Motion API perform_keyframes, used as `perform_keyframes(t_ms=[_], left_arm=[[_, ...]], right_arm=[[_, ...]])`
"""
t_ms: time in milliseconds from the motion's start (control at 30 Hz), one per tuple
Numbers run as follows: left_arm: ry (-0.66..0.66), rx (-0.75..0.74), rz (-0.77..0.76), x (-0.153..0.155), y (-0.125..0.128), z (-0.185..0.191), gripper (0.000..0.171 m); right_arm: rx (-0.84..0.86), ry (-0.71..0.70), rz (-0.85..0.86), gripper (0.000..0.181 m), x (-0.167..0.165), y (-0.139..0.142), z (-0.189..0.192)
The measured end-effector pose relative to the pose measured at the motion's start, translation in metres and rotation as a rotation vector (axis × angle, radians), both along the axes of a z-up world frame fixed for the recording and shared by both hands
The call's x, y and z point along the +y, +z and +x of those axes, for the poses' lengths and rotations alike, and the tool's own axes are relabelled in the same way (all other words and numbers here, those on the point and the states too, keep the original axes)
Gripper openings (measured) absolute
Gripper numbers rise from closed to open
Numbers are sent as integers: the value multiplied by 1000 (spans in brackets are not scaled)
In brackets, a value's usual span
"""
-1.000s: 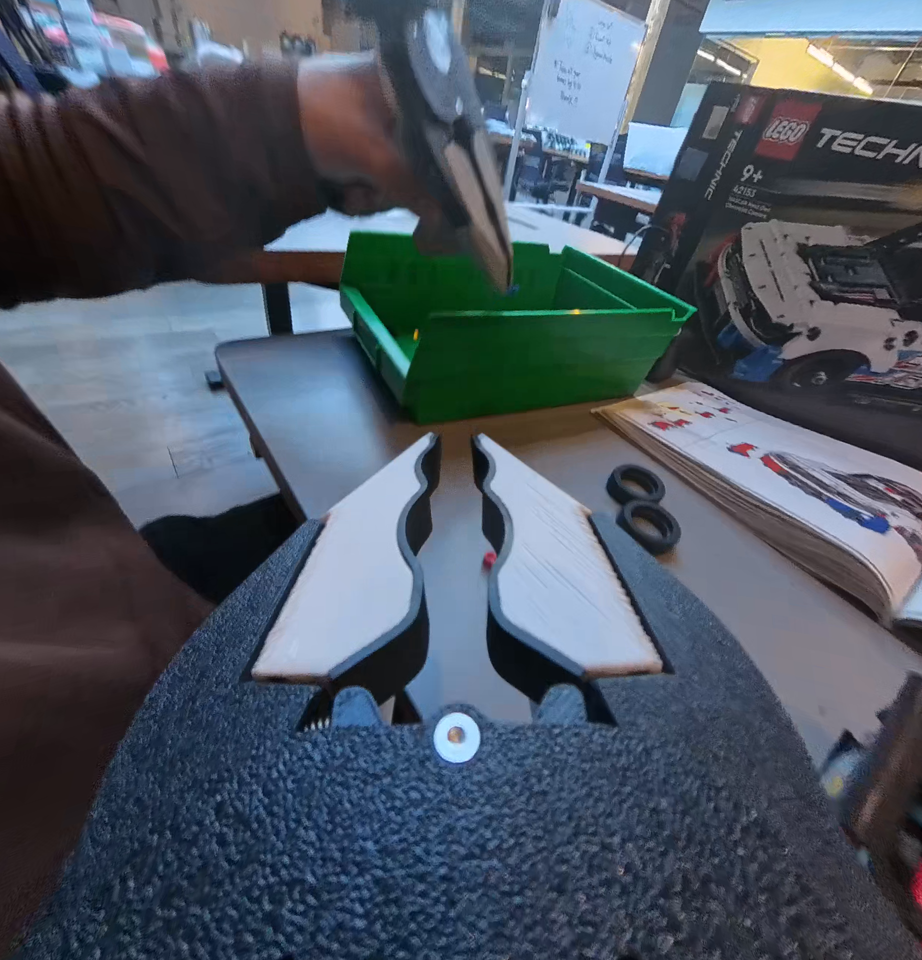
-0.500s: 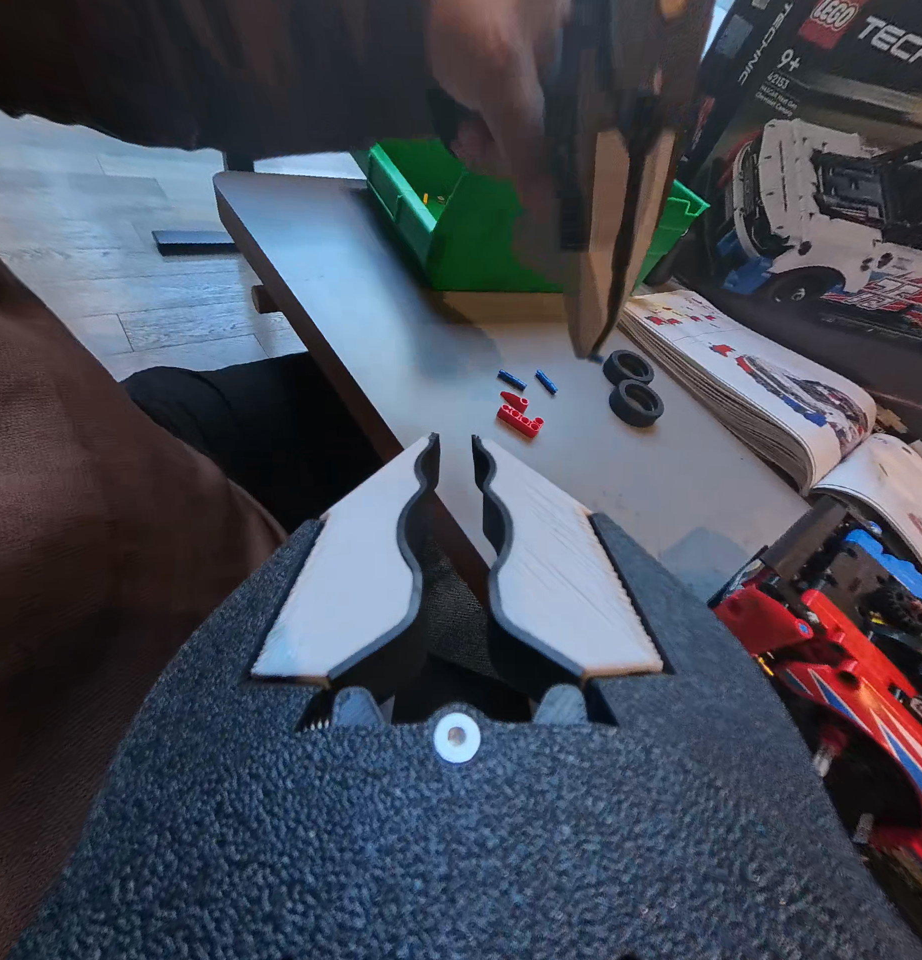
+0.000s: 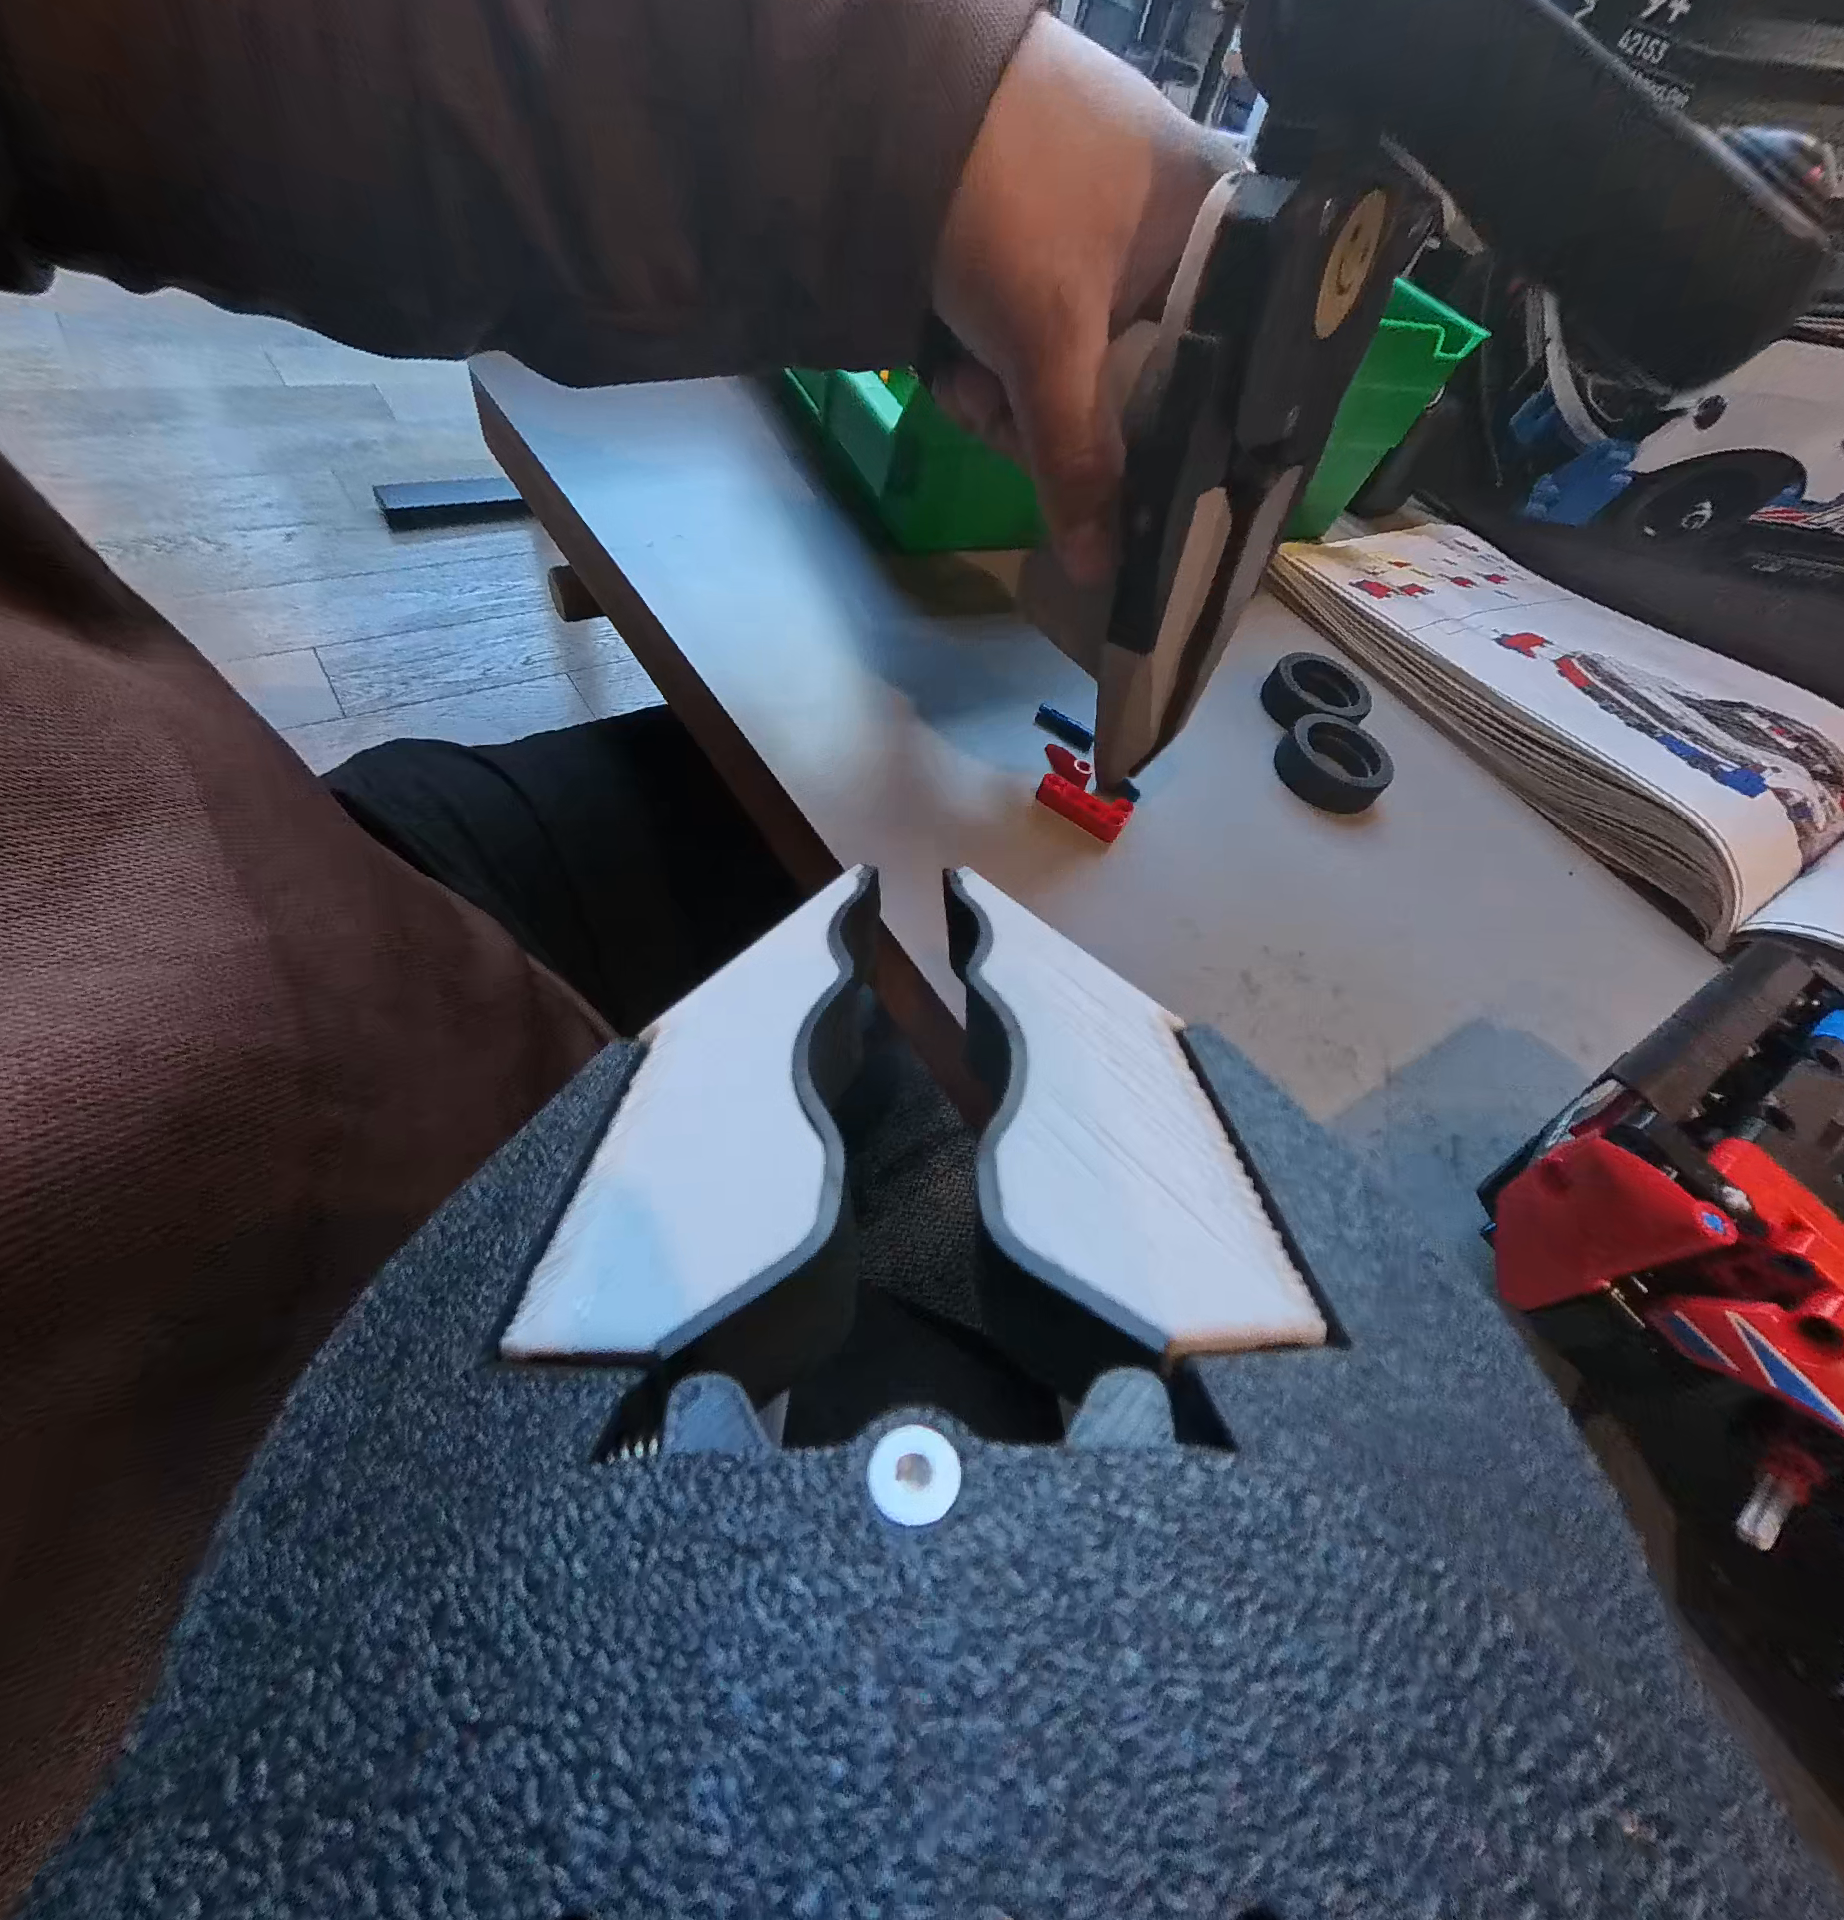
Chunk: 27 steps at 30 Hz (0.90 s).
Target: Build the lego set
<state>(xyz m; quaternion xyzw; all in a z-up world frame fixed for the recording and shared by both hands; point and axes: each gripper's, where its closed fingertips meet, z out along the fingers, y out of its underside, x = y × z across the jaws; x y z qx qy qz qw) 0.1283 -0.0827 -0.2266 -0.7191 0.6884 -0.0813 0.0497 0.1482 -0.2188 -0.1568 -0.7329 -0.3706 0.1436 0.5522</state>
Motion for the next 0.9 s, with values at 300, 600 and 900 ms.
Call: perform_keyframes(t_ms=[300, 600, 900], left_arm=[[55, -99, 65, 12, 26, 1, 12], [215, -595, 182, -12, 95, 3, 15], [276, -691, 154, -41, 72, -21, 14]], right_arm=[[-20, -4, -13, 12, 6, -8, -2], [-43, -20, -8, 17, 18, -10, -3], [-20, -89, 63, 22, 59, 19, -4]])
